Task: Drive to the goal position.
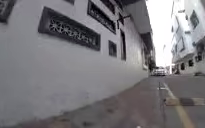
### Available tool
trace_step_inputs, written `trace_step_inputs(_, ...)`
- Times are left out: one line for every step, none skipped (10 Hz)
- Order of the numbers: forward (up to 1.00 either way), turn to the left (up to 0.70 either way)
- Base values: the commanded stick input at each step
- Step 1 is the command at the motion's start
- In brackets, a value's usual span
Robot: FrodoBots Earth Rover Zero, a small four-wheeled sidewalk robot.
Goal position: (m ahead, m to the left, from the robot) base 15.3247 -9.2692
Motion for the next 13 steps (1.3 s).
trace_step_inputs(1.00,-0.40)
trace_step_inputs(1.00,-0.40)
trace_step_inputs(1.00,-0.05)
trace_step_inputs(1.00,-0.39)
trace_step_inputs(1.00,-0.40)
trace_step_inputs(1.00,-0.40)
trace_step_inputs(1.00,-0.40)
trace_step_inputs(1.00,-0.40)
trace_step_inputs(1.00,-0.40)
trace_step_inputs(1.00,-0.40)
trace_step_inputs(1.00,-0.40)
trace_step_inputs(1.00,-0.40)
trace_step_inputs(1.00,-0.40)
